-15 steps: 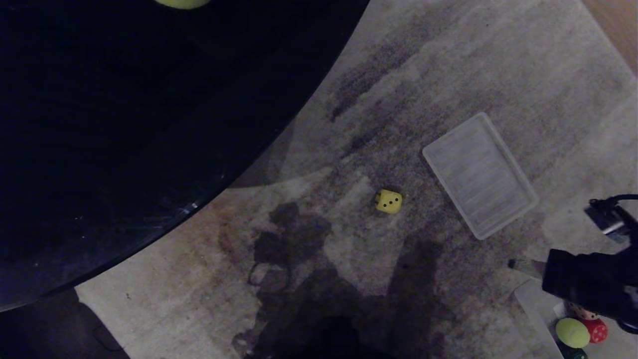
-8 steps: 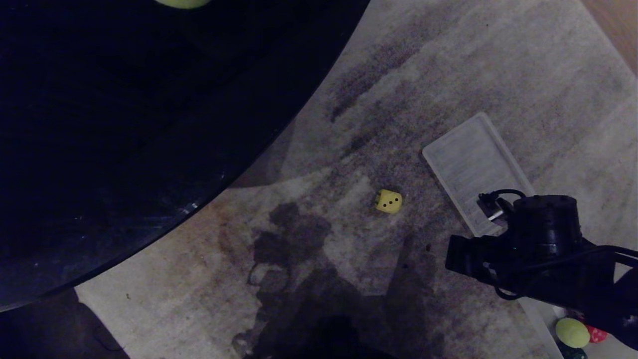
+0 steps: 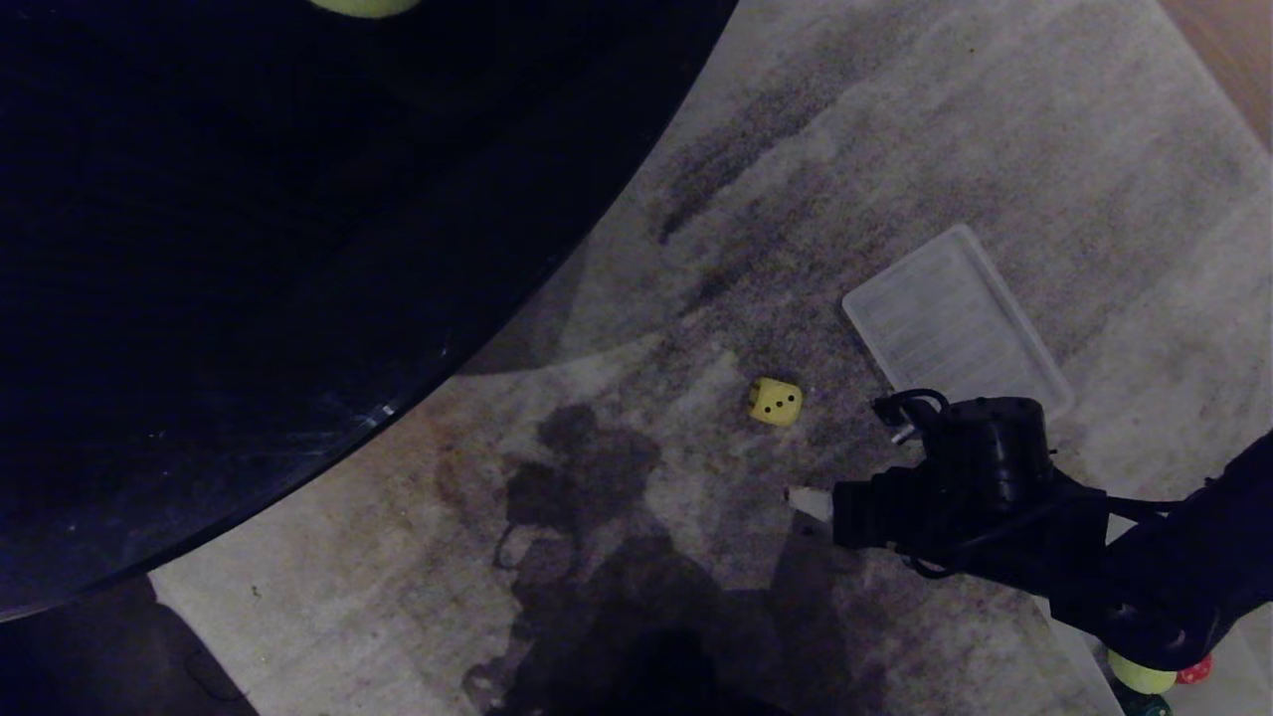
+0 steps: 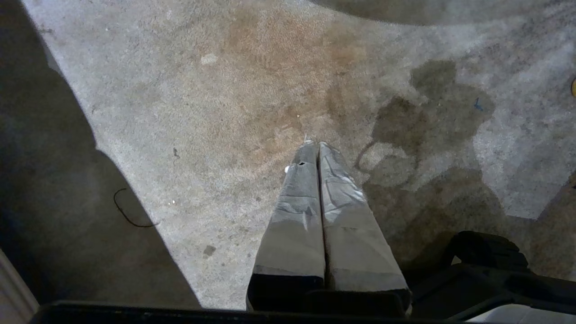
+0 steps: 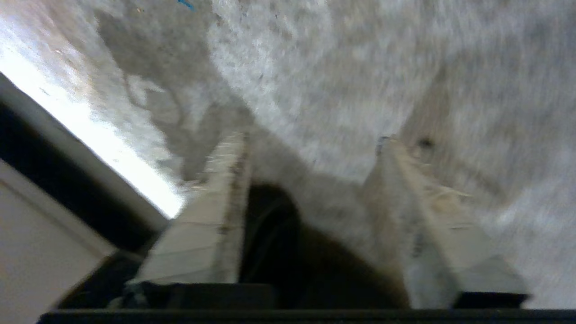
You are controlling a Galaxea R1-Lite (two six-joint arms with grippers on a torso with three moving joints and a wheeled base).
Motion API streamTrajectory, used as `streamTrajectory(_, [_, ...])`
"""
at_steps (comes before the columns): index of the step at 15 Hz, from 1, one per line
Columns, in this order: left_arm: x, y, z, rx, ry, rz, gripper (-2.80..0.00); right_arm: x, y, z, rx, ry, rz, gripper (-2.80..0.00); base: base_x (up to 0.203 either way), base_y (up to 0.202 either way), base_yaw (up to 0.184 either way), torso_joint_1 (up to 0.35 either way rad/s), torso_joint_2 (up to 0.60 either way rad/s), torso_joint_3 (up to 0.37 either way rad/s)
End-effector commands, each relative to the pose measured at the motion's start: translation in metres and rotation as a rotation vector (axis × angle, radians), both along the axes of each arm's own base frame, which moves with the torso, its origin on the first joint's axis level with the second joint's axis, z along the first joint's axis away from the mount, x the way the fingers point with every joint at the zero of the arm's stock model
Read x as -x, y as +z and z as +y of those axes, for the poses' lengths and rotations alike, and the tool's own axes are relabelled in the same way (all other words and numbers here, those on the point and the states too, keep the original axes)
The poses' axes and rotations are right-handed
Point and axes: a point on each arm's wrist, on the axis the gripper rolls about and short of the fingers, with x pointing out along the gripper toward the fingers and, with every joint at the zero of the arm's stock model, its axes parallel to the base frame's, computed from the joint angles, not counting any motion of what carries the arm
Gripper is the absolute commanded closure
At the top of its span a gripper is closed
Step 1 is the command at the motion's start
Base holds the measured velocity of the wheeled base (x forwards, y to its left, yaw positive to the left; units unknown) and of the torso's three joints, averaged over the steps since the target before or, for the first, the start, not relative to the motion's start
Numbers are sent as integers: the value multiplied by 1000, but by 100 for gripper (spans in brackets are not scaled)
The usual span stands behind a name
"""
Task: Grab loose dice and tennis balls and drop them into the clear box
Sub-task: Pick up toys out of the box
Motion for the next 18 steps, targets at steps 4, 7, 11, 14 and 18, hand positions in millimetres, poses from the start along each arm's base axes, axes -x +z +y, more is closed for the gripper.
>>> streamTrajectory(4, [0,0,0,1,2,3,0,-24,-5,3,-5,-1,-113,-280,0,0,0,0,0,0])
streamTrajectory(7, [0,0,0,1,1,1,0,-38,-5,8,9,0,-152,-280,0,0,0,0,0,0])
streamTrajectory(11, [0,0,0,1,1,2,0,-53,-11,14,35,12,-178,-280,0,0,0,0,0,0])
streamTrajectory(14, [0,0,0,1,1,2,0,-64,-8,14,47,9,-220,-280,0,0,0,0,0,0])
streamTrajectory(18, [0,0,0,1,1,0,0,-69,-7,3,144,21,-272,-280,0,0,0,0,0,0])
